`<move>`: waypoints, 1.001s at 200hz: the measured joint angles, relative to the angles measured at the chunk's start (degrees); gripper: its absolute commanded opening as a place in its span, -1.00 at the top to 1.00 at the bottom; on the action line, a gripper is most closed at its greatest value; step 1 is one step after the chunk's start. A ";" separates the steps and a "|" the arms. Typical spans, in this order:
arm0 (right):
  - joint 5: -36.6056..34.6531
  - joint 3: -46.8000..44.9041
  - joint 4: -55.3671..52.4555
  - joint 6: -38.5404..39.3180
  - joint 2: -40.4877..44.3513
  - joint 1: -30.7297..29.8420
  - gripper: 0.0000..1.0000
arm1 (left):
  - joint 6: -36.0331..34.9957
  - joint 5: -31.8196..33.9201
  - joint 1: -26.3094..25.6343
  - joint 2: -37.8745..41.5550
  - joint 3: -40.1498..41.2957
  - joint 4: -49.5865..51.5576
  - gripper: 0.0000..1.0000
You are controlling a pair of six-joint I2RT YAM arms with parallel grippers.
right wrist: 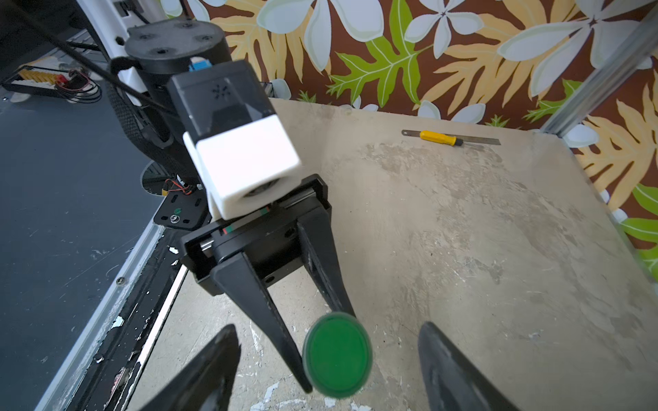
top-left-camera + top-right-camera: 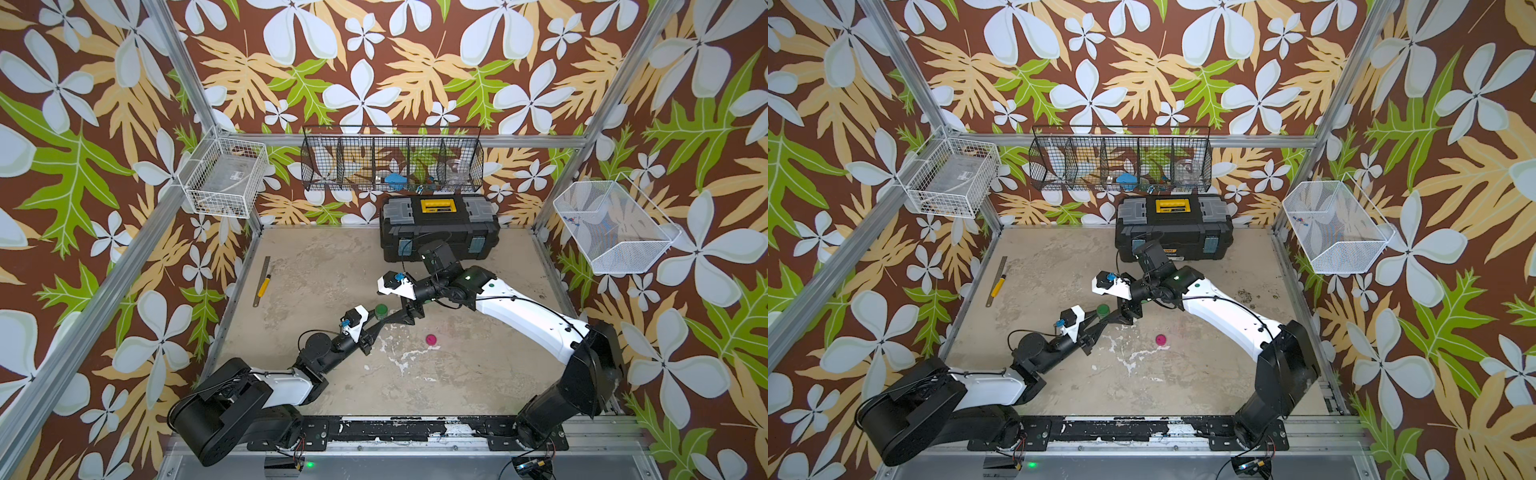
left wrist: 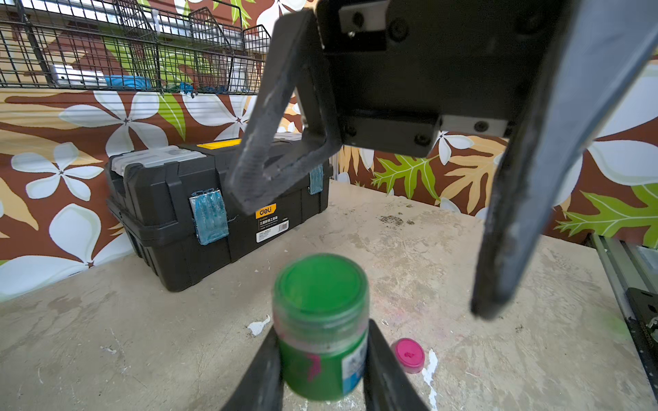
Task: Close the paint jar lid
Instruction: Screw the lid onto the paint jar.
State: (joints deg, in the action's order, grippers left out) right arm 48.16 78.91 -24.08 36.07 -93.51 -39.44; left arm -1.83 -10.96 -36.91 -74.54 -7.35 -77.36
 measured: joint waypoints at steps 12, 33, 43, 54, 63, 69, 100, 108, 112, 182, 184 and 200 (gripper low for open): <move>0.66 0.72 -1.05 1.33 -1.07 0.02 -0.45 | 0.00 0.00 0.00 0.02 0.00 0.00 0.76; 0.94 1.44 -2.16 2.56 -2.40 0.07 -0.33 | 0.00 0.02 0.00 0.20 0.00 0.00 0.76; 0.90 1.70 -2.84 3.19 -2.84 0.07 -0.26 | 0.00 0.02 0.00 0.28 0.00 0.00 0.76; 0.85 2.01 -3.21 3.37 -3.28 0.07 -0.22 | 0.00 0.02 0.00 0.33 0.00 0.00 0.76; 0.81 2.21 -3.56 3.52 -3.58 0.04 -0.15 | -0.02 0.02 0.00 0.33 0.00 0.00 0.76; 0.76 2.29 -3.74 3.67 -3.78 0.04 -0.11 | -0.02 0.02 0.00 0.33 0.00 0.00 0.76; 0.15 2.75 -4.63 3.85 -4.63 0.07 0.08 | -0.02 0.04 0.00 0.31 0.00 0.07 0.76; -0.13 2.91 -4.72 3.89 -4.74 0.07 0.14 | -0.02 0.13 0.00 0.31 0.00 0.17 0.76; -0.26 2.95 -4.79 3.89 -4.79 0.07 0.18 | -0.02 0.20 0.00 0.31 0.00 0.22 0.76; -2.29 -0.33 -2.08 0.90 -2.21 -0.09 0.63 | -0.20 -0.15 -0.02 0.28 0.00 0.39 0.76; -2.36 -0.61 -1.84 0.50 -2.01 -0.09 0.65 | -0.20 -0.22 -0.02 0.28 0.00 0.37 0.76; -3.06 -2.40 0.33 -2.01 -0.74 -0.17 0.68 | -0.24 -0.48 -0.02 0.28 -0.07 0.31 0.76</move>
State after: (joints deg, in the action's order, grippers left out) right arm 45.10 76.51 -23.75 34.06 -94.26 -39.62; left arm -2.07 -11.44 -36.93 -74.26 -7.42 -77.06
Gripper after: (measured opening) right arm 0.315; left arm 0.342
